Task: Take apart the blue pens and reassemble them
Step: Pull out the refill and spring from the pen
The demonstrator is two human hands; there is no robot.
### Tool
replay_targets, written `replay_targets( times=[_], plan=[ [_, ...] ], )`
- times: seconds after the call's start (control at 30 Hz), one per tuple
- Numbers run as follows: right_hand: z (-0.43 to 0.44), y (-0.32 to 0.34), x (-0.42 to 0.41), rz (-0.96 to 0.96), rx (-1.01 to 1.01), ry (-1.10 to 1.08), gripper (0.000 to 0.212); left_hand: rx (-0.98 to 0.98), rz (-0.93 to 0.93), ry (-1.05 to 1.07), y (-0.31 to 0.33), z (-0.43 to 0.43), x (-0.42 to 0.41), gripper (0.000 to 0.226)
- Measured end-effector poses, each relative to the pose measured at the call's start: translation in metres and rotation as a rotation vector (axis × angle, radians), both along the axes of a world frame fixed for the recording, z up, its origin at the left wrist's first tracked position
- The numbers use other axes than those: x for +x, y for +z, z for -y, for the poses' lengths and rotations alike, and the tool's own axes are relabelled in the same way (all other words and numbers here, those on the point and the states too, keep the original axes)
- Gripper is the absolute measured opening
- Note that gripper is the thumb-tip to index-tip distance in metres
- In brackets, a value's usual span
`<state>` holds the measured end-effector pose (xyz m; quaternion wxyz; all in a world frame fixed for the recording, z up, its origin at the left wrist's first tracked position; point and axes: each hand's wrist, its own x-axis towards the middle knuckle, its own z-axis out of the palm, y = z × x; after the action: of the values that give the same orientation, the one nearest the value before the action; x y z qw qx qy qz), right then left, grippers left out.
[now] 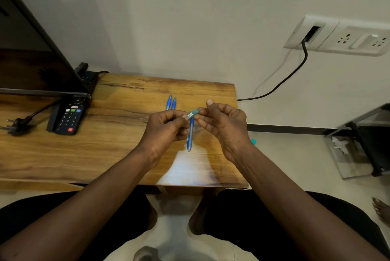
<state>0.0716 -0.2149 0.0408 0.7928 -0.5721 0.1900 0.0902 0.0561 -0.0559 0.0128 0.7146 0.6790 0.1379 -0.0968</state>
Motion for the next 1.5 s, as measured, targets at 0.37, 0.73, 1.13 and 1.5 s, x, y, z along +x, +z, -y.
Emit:
replay_targets(
  times=[0.37, 0.73, 1.13, 1.5],
  plan=[
    [0.004, 0.006, 0.003, 0.130, -0.138, -0.054, 0.022, 0.077, 0.066, -0.011, 0.003, 0.002, -0.003, 0.012],
    [0.006, 0.008, 0.005, 0.168, -0.108, -0.057, 0.022, 0.074, 0.094, -0.001, 0.003, 0.003, -0.003, 0.013],
    [0.006, 0.011, 0.005, 0.112, 0.041, -0.080, 0.017, 0.022, 0.096, 0.010, 0.005, 0.005, -0.004, 0.013],
    [0.006, 0.015, 0.012, 0.233, -0.160, -0.039, 0.025, -0.012, 0.087, 0.005, 0.007, 0.007, -0.005, 0.014]
  ],
)
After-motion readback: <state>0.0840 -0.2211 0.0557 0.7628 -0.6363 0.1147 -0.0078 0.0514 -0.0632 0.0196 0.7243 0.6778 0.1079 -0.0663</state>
